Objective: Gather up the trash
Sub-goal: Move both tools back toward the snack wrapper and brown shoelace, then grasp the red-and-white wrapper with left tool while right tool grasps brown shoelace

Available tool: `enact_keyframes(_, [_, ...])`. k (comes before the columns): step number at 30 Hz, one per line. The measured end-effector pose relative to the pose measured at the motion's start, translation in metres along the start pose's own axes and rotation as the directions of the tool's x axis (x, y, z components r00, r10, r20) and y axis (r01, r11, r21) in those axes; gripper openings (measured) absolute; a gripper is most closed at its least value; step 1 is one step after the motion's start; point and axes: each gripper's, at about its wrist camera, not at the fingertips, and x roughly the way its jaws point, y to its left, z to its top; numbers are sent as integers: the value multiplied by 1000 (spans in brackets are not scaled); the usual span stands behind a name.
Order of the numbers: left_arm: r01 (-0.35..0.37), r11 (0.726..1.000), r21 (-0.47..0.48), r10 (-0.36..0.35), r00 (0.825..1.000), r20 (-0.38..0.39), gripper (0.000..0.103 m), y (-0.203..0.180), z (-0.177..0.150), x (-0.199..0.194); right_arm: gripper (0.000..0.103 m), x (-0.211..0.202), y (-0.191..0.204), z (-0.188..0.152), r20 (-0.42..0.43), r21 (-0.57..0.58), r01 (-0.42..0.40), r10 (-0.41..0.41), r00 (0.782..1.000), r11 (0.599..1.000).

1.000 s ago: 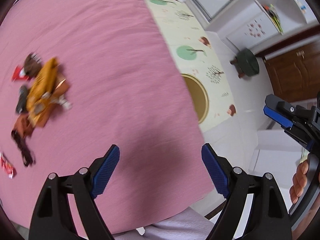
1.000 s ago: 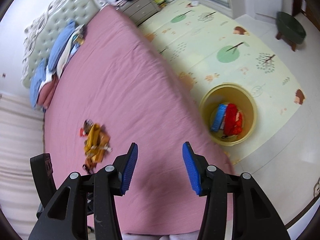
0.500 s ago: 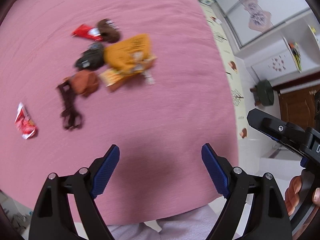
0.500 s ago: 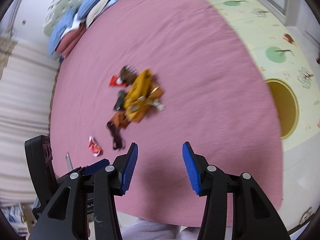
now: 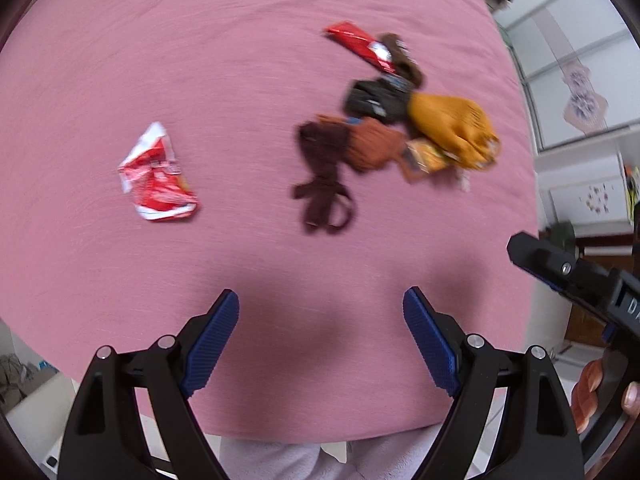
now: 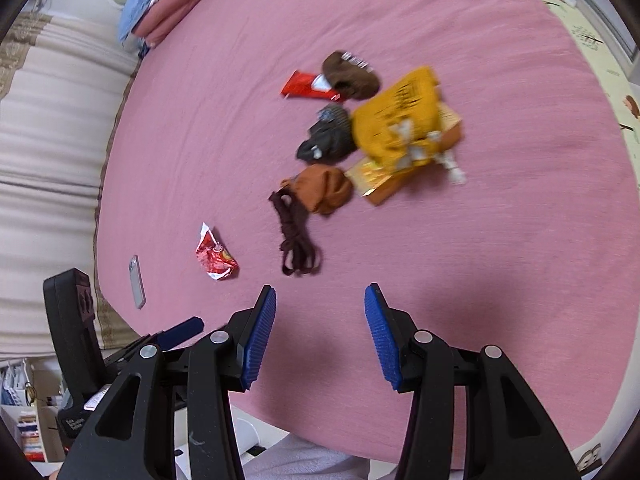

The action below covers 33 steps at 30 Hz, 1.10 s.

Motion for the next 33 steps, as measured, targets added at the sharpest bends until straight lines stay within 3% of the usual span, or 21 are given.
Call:
enact_keyframes(7, [-28,996,-85,29,1000,11,85,53,17,9,47,49,31,7,-51,-48,24,-27,998,999])
enact_keyframes(16, [-75,977,-199,76,997,-1,85,128,46,37,47,115,56,23,-89,-131,122,-135,987,984])
enact_keyframes(27, [-94,963,-254,84,995,-51,85,164,73,80,46,164,63,40,-123,-141,175,-192,974,974])
enact_keyframes(30, [-110,961,-254,97,993,-65,83,165,78,89,35,171,65,39,-127,-148,193,-213,969,970])
enact_keyframes(32, [-126,959,-255,113,991,-65,78,165,80,92,22,175,65,38,-131,-149,206,-226,965,967])
enact_keyframes(33, [-135,958,-253,122,990,-64,76,164,81,92,22,176,65,37,-135,-151,208,-229,964,966])
